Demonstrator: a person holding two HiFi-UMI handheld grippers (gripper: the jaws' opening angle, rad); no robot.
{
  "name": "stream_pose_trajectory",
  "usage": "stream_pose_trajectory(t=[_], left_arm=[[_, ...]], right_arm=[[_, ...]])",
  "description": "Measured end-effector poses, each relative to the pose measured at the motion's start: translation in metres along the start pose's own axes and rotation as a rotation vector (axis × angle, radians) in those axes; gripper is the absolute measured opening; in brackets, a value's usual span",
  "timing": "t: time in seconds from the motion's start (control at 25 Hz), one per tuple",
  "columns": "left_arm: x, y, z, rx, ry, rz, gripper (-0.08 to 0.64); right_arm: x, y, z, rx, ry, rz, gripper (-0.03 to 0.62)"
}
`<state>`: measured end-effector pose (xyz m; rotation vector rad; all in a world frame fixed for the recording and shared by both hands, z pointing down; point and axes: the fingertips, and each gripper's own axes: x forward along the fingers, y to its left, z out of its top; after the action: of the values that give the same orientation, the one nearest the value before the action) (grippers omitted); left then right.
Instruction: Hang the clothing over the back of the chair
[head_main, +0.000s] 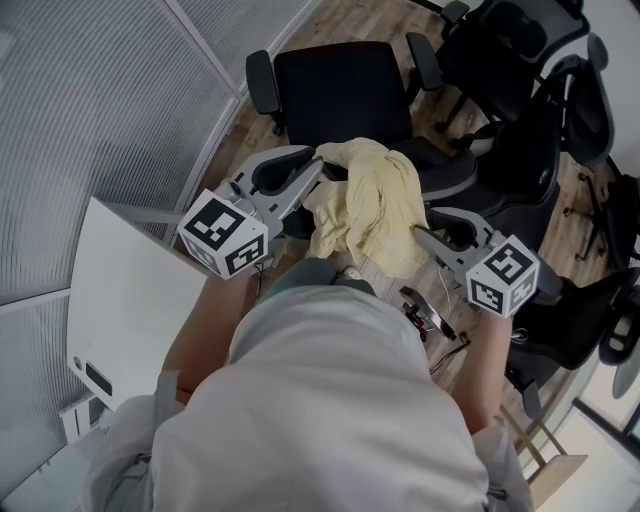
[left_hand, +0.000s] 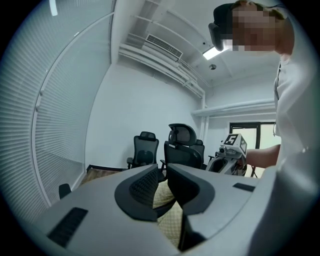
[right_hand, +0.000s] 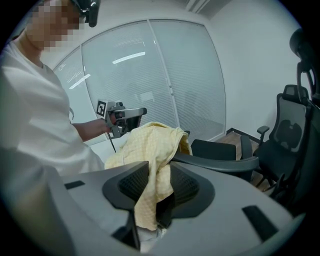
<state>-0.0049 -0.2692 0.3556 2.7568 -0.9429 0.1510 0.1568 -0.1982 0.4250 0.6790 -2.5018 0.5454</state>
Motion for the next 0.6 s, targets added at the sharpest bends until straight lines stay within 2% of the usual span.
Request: stream_pose_trajectory(t=[0.12, 0.28, 0.6], left_arm=[[0.001, 0.002, 0.005, 0.019, -0.013, 0.012, 0.056], [0.004, 0.009, 0.002, 0.071, 0.027, 0.056, 0.038], [0.006, 0.010, 0.006, 0.069, 0.015, 0.055, 0.034]], right_arm=[[-0.009, -0.007, 0.007, -0.023, -0.023, -0.043, 0.127], [-0.014, -0.011, 0.014, -0.024, -0.046, -0.048, 0.127], [-0.015, -0.013, 0.014, -0.030, -0.014, -0.037, 0.127]])
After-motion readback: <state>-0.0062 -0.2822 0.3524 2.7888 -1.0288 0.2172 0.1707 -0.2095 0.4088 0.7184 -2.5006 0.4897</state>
